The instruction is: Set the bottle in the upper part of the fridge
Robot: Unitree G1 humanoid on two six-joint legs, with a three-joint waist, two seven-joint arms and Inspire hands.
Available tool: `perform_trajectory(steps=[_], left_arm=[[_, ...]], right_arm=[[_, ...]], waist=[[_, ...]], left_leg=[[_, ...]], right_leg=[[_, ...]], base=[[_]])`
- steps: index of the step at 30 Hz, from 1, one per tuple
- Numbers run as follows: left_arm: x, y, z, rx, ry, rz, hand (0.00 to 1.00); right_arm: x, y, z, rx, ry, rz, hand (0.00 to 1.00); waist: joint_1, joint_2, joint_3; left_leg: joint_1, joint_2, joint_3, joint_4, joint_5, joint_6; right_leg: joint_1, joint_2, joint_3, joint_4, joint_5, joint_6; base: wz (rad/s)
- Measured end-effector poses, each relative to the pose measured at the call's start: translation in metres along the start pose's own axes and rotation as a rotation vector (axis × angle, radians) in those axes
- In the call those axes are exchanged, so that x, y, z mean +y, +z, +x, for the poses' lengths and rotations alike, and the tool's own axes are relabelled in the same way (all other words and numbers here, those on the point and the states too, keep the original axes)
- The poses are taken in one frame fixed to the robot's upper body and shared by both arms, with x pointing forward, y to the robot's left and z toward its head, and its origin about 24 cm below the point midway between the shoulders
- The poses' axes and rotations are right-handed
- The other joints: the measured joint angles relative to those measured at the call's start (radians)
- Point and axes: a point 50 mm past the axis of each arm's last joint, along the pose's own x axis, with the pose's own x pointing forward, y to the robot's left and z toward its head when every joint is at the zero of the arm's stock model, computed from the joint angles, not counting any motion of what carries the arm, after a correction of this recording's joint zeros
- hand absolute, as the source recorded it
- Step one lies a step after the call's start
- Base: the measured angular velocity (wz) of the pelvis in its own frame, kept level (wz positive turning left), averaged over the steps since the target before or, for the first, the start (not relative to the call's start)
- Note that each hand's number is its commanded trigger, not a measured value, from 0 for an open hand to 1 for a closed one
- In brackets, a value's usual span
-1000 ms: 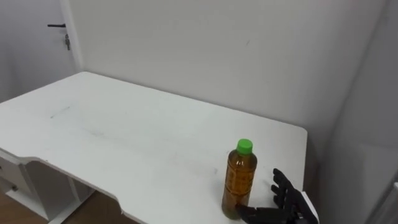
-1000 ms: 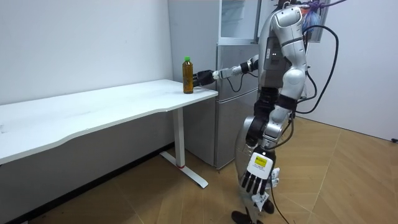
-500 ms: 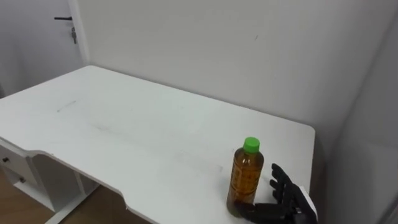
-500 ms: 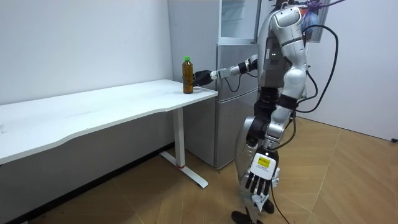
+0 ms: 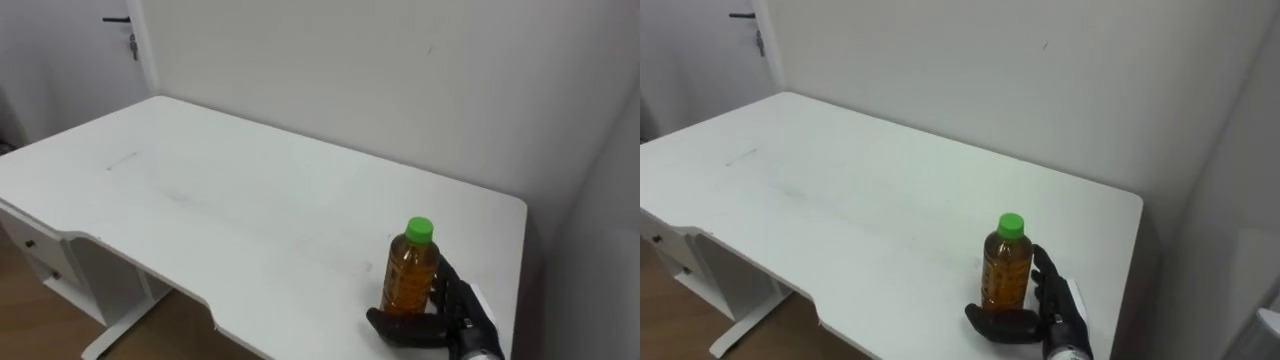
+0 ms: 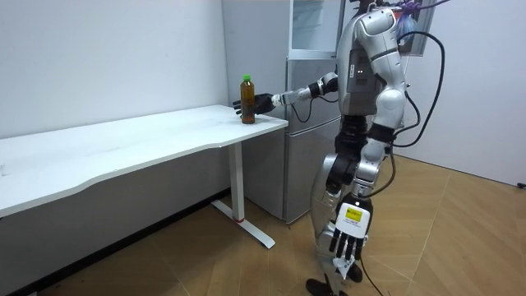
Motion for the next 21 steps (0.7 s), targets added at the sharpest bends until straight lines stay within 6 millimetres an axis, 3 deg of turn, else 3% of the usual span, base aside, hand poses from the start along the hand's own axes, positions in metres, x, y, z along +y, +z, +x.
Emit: perform_trajectory(steps=[5, 10, 21], left_arm=[[0.0007, 0.0001, 0.0000, -0.002, 0.007, 0.001, 0.00], [0.0006, 0.0004, -0.0001, -0.008, 0.007, 0.000, 0.00], [0.0012, 0.0000, -0.0004, -0.014, 0.026, -0.001, 0.00]], right_arm=[[-0.0010, -0.0006, 0.0000, 0.003, -0.012, 0.000, 0.00], [-0.0007, -0.0012, -0.0001, 0.006, -0.012, 0.002, 0.00], [0.0004, -0.0032, -0.0010, 0.011, -0.020, -0.013, 0.00]], waist=[[0.005, 0.002, -0.0009], [0.009, 0.013, -0.0069], [0.013, 0.013, -0.0072]], left_leg=[[-0.008, -0.002, -0.001, -0.001, 0.002, 0.003], [-0.012, -0.003, -0.002, -0.002, 0.004, 0.006], [-0.014, -0.003, -0.004, -0.002, 0.007, 0.005]], right_leg=[[0.001, -0.004, -0.013, 0.000, 0.002, 0.003], [0.001, -0.006, -0.018, 0.001, 0.003, 0.005], [0.002, -0.007, -0.030, 0.003, 0.003, 0.005]], base=[[0.06], [0.03], [0.01]])
